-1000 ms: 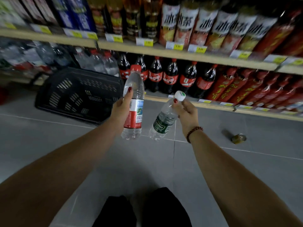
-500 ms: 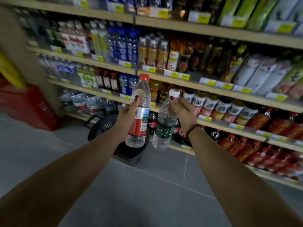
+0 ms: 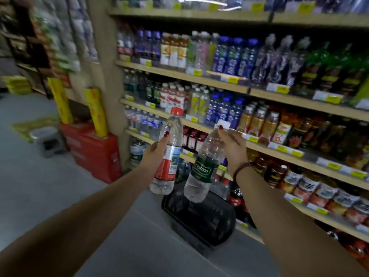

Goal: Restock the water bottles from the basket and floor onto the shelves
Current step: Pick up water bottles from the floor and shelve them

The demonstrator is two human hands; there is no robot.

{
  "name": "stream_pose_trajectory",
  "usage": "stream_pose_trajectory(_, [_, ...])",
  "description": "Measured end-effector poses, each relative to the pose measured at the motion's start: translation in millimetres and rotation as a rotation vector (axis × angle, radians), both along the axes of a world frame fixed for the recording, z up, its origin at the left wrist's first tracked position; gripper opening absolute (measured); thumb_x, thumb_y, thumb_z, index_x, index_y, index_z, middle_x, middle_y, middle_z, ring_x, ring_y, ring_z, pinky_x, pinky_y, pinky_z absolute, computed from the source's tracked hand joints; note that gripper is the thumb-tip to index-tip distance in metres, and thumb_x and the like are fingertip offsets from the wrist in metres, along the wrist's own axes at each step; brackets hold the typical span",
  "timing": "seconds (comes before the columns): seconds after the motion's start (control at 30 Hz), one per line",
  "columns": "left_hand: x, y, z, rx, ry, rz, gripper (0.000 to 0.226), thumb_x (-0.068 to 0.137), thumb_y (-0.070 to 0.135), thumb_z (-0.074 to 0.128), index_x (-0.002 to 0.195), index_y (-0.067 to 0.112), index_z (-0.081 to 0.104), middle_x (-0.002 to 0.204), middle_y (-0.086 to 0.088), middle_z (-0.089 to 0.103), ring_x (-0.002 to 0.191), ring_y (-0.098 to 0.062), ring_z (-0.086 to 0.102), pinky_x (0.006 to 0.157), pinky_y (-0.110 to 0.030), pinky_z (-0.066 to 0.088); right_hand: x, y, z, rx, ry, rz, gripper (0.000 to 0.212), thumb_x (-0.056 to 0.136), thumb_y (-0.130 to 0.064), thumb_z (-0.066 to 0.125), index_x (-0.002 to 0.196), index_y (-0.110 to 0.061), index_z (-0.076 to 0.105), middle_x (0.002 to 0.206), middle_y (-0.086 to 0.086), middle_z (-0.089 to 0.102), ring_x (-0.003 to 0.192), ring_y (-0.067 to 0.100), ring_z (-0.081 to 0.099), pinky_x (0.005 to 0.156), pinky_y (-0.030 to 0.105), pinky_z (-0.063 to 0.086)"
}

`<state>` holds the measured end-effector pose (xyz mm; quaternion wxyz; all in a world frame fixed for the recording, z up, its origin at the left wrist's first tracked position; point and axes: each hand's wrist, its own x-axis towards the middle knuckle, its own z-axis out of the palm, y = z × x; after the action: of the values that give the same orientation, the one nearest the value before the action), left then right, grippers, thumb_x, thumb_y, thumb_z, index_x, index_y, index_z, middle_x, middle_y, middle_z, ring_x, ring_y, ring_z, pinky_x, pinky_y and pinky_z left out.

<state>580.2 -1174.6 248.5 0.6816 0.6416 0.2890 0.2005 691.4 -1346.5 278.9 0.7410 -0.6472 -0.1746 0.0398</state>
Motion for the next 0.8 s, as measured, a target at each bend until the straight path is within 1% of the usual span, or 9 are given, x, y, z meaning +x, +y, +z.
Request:
stream_pose_trajectory(0.1, [-16,41,4,-0.031,-0.031,0.049,0.034,0.089,0.061,0.052,0.087,0.028,0.056,0.085,0.007,0.059,0.079,-0.015,0.058,0.081,-0.034,0.050,-9,49,13,-0.017,-0.013,0.102,0.027,0.096,-0.016,0.054,0.084,0.002,0.069,0.079,0.005,0.072,0.073,0.015,0.067,0.067,0.025,0.053])
stream_pose_trajectory(0.2, [-23,84,3,-0.071,-0.072,0.096,0.086,0.059,0.087,0.059,0.114,0.022,0.066,0.113,-0.006,0.069,0.100,-0.027,0.066,0.093,-0.047,0.052,-5,95,22,-0.045,-0.027,0.161,0.025,0.095,-0.019,0.056,0.083,-0.003,0.070,0.084,0.008,0.071,0.076,0.021,0.066,0.074,0.035,0.055])
stream_pose_trajectory(0.23, [-24,98,2,-0.096,-0.088,0.116,0.090,0.058,0.088,0.059,0.118,0.020,0.065,0.115,-0.008,0.069,0.102,-0.029,0.067,0.093,-0.049,0.052,-1,110,25,-0.045,-0.031,0.184,0.024,0.094,-0.020,0.057,0.082,-0.003,0.070,0.084,0.009,0.070,0.075,0.021,0.066,0.073,0.036,0.056])
stream_pose_trajectory(0.33, [-23,139,1,-0.100,-0.131,0.171,0.054,0.086,0.065,0.053,0.114,0.020,0.064,0.106,-0.008,0.071,0.095,-0.027,0.069,0.084,-0.040,0.055,12,156,29,-0.059,-0.050,0.236,0.026,0.094,-0.023,0.058,0.079,-0.005,0.070,0.081,0.008,0.070,0.071,0.019,0.066,0.071,0.037,0.056])
stream_pose_trajectory(0.43, [-13,183,-1,-0.086,-0.149,0.222,0.039,0.092,0.055,0.050,0.100,0.021,0.066,0.099,-0.007,0.072,0.091,-0.026,0.070,0.084,-0.040,0.055,32,202,25,-0.071,-0.031,0.254,0.026,0.092,-0.029,0.062,0.080,-0.009,0.072,0.086,0.010,0.072,0.079,0.026,0.066,0.079,0.048,0.055])
stream_pose_trajectory(0.5, [-2,213,-3,-0.079,-0.181,0.238,0.034,0.094,0.052,0.050,0.093,0.022,0.066,0.092,-0.006,0.073,0.084,-0.023,0.071,0.077,-0.037,0.056,48,234,21,-0.073,-0.023,0.268,0.026,0.090,-0.031,0.063,0.086,-0.008,0.073,0.092,0.013,0.072,0.082,0.029,0.066,0.081,0.049,0.055])
stream_pose_trajectory(0.6, [19,256,-3,-0.032,-0.171,0.256,0.034,0.095,0.051,0.047,0.092,0.023,0.066,0.085,-0.003,0.073,0.078,-0.020,0.070,0.069,-0.033,0.054,74,281,20,-0.064,-0.031,0.287,0.025,0.090,-0.029,0.063,0.088,-0.006,0.071,0.088,0.010,0.072,0.077,0.021,0.067,0.075,0.038,0.056])
stream_pose_trajectory(0.7, [39,299,-1,-0.007,-0.133,0.274,0.036,0.095,0.052,0.045,0.097,0.023,0.065,0.086,-0.001,0.072,0.081,-0.020,0.070,0.074,-0.036,0.055,99,327,24,-0.035,-0.034,0.301,0.022,0.091,-0.026,0.062,0.086,-0.007,0.071,0.083,0.007,0.070,0.071,0.015,0.065,0.064,0.027,0.053])
stream_pose_trajectory(0.8, [56,337,2,0.028,-0.131,0.295,0.036,0.093,0.056,0.046,0.090,0.026,0.065,0.079,0.003,0.073,0.078,-0.018,0.071,0.071,-0.034,0.055,120,374,28,-0.025,-0.031,0.317,0.018,0.090,-0.026,0.063,0.081,-0.012,0.071,0.079,0.003,0.070,0.067,0.013,0.065,0.061,0.025,0.051])
